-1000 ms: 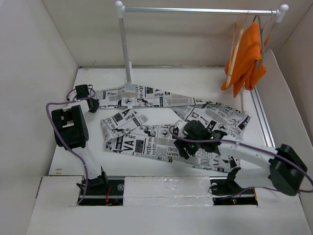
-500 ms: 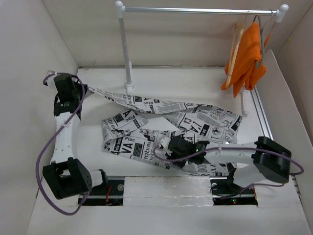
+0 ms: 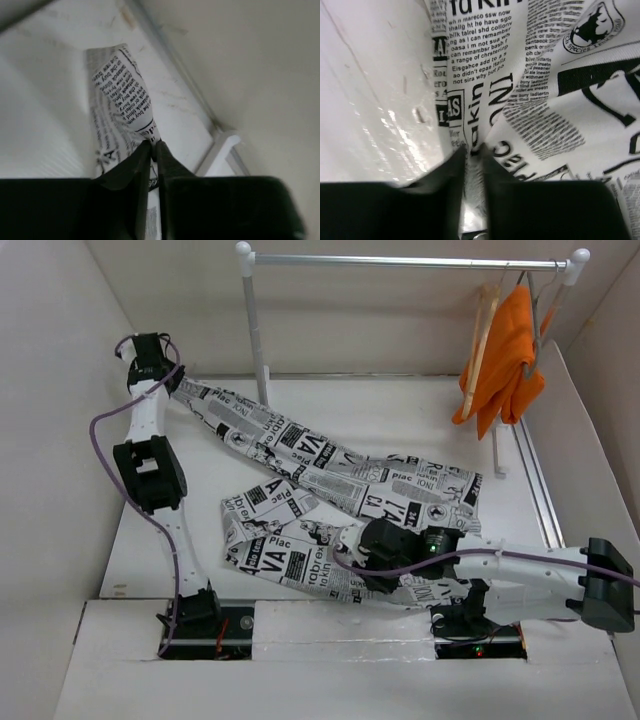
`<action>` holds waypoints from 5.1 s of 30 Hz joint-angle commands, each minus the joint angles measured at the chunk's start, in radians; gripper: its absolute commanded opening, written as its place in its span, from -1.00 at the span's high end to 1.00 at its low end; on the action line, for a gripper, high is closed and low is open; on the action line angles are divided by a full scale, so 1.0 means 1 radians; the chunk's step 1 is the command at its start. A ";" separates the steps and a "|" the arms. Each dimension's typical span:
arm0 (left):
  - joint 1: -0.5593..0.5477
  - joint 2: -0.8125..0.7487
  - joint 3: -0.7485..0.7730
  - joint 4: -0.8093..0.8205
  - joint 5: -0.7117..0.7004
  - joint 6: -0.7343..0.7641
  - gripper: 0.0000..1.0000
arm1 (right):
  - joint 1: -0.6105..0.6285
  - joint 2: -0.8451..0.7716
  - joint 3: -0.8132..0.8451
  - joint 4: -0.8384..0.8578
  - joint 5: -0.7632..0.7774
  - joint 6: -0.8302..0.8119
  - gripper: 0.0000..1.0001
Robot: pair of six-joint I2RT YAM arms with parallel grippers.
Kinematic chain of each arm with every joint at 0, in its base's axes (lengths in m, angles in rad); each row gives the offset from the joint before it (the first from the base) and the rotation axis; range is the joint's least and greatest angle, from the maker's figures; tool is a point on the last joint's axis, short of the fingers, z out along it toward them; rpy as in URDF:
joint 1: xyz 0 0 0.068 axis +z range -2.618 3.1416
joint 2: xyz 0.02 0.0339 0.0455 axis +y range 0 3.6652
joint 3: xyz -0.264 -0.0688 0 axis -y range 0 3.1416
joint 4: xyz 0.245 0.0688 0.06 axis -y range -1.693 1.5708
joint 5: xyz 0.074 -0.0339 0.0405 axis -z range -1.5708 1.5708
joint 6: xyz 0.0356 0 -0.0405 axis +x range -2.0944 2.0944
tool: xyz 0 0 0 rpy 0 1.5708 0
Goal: Place the trousers on the hanger
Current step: Flatten out the trousers at the center of the board.
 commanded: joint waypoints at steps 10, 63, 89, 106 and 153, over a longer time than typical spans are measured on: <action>-0.046 -0.181 -0.192 -0.006 0.047 0.085 -0.29 | -0.193 -0.101 0.226 -0.176 0.264 0.086 0.12; -1.071 -0.800 -1.147 -0.050 -0.321 0.186 -0.17 | -1.646 0.159 0.343 0.173 -0.132 -0.067 -0.39; -0.965 -0.537 -1.076 0.007 -0.493 0.157 1.00 | -1.174 -0.487 -0.228 0.106 -0.414 -0.009 0.29; -1.003 -0.343 -0.932 0.016 -0.385 0.200 0.26 | -1.142 -0.451 -0.213 0.121 -0.415 -0.085 0.23; -0.476 -1.263 -1.409 -0.394 -0.442 -0.544 -0.60 | -0.550 0.011 -0.001 0.345 -0.319 -0.110 0.06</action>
